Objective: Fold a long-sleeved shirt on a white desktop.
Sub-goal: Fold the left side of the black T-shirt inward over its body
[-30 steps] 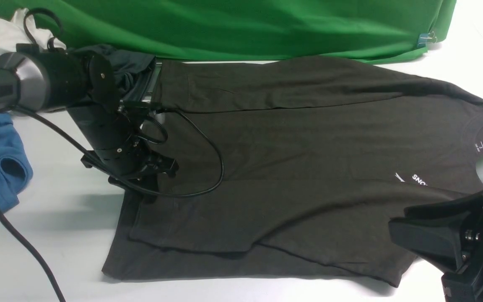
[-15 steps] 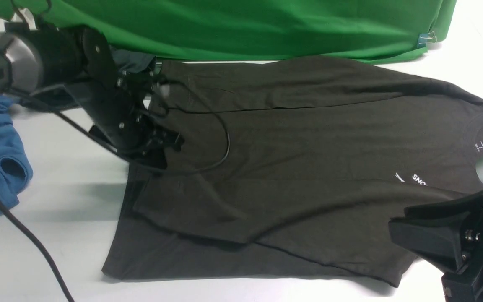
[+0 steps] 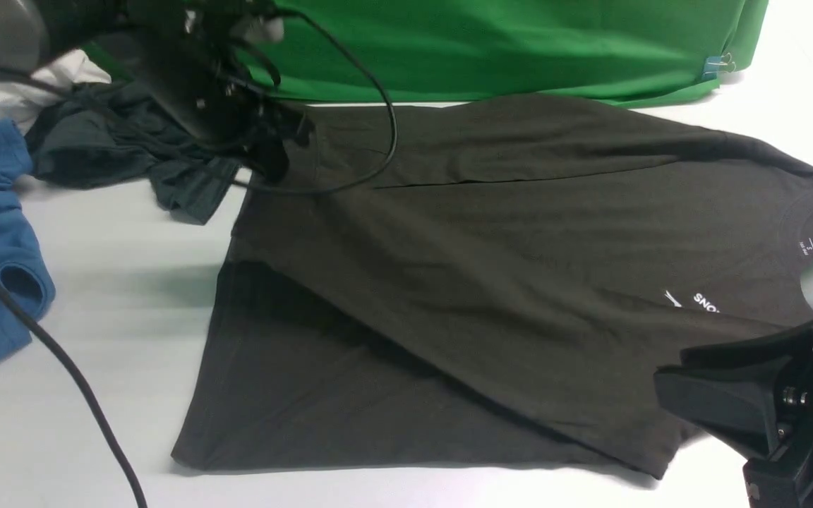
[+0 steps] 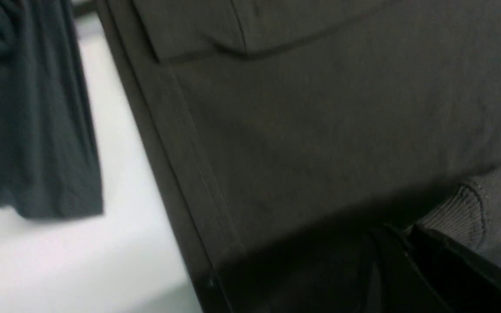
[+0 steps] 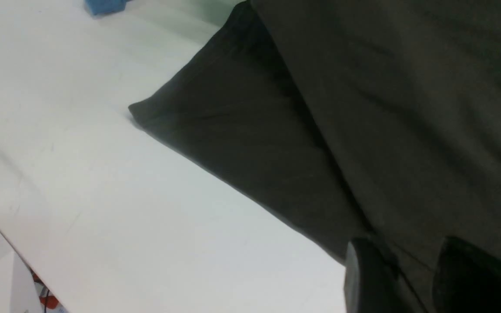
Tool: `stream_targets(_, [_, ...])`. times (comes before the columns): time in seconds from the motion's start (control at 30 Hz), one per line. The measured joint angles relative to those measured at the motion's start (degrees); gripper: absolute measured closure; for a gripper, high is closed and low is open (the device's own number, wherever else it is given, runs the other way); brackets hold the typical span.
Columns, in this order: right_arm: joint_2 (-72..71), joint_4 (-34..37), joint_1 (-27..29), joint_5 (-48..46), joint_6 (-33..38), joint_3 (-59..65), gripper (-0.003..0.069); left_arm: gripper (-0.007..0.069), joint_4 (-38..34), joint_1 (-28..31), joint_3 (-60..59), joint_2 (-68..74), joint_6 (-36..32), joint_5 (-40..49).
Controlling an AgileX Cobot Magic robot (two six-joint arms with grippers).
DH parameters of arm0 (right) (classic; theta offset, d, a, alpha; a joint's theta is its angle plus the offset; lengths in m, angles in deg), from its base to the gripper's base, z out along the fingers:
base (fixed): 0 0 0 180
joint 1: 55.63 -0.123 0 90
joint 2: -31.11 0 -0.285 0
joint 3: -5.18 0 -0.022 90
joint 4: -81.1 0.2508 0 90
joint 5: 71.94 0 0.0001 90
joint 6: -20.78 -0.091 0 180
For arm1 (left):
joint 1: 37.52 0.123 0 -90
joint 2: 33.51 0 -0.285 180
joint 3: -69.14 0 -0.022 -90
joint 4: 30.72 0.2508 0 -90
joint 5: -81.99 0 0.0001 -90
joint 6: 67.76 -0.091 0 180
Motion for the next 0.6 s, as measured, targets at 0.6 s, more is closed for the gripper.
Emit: stream_targets(0.6, [0.0,-0.3,0.0,-0.1,0.0,0.0,0.0417,0.0578,-0.2,0.0,1.8,2.3,-3.1,-11.0])
